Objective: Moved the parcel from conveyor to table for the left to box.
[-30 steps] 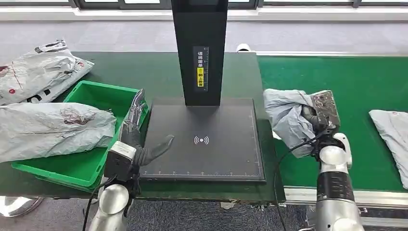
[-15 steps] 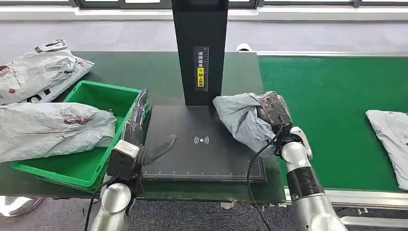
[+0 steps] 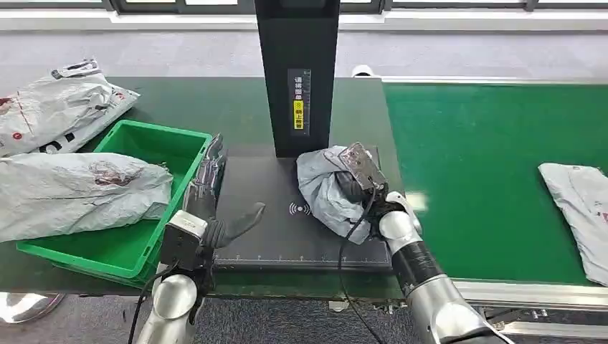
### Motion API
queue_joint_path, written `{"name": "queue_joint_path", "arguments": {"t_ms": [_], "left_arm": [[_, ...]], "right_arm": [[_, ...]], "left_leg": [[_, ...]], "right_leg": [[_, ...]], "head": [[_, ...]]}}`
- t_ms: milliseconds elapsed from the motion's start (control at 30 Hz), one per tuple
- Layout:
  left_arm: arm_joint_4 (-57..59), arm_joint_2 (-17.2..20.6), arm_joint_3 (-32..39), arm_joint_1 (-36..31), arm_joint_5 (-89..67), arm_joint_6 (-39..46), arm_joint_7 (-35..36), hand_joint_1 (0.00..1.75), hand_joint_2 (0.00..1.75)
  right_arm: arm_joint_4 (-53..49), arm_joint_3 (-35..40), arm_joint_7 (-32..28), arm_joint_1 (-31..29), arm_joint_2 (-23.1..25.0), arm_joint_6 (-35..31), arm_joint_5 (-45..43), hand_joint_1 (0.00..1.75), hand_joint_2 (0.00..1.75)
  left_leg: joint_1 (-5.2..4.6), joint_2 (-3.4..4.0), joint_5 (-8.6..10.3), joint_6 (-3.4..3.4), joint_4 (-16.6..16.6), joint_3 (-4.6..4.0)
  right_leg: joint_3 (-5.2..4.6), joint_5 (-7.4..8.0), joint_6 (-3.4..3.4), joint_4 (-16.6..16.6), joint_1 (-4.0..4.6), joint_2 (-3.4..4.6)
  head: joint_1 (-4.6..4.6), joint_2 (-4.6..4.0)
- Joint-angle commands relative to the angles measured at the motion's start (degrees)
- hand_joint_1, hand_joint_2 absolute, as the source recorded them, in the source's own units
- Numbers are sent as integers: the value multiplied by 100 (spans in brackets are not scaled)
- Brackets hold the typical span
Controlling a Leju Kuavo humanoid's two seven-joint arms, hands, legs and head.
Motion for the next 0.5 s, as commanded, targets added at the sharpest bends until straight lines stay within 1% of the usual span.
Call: {"name": "queue_joint_path", "arguments": {"t_ms": [33,100,167,200,400,500], "left_arm": [[612,269,-333,-493,142,86,56,0,175],[627,263,-332,-516,146,88,58,0,175],[657,264,-334,-536,152,92,62,0,175],[696,256,-331,-569,159,98,65,0,175],[1271,185,-320,-984,203,130,46,0,175],[1333,184,-316,-1038,213,138,36,0,175]], "right_arm": [[1362,563,-25,-457,372,175,-573,0,175],[1381,572,-27,-457,377,175,-577,0,175],[1436,584,-44,-474,379,217,-625,0,175],[1496,574,-50,-485,399,249,-710,0,175],[1790,445,-154,-603,460,286,-1062,0,175],[1792,441,-158,-623,448,296,-1074,0,175]], "left_leg": [[7,8,-1,-4,-13,24],[4,2,0,-2,-4,11],[5,4,3,-3,-15,25],[4,4,1,-2,-8,17],[3,-5,5,-5,-4,11],[5,-9,9,-6,-9,17]], "right_leg": [[23,2,-7,-16,8,4],[9,1,-4,-5,5,1],[23,3,-6,-15,6,0],[15,2,-4,-9,6,1],[11,2,-5,-5,4,-7],[17,5,-9,-10,6,-13]], "head": [[0,0],[0,0],[0,0],[0,0],[0,0],[0,0]]}}
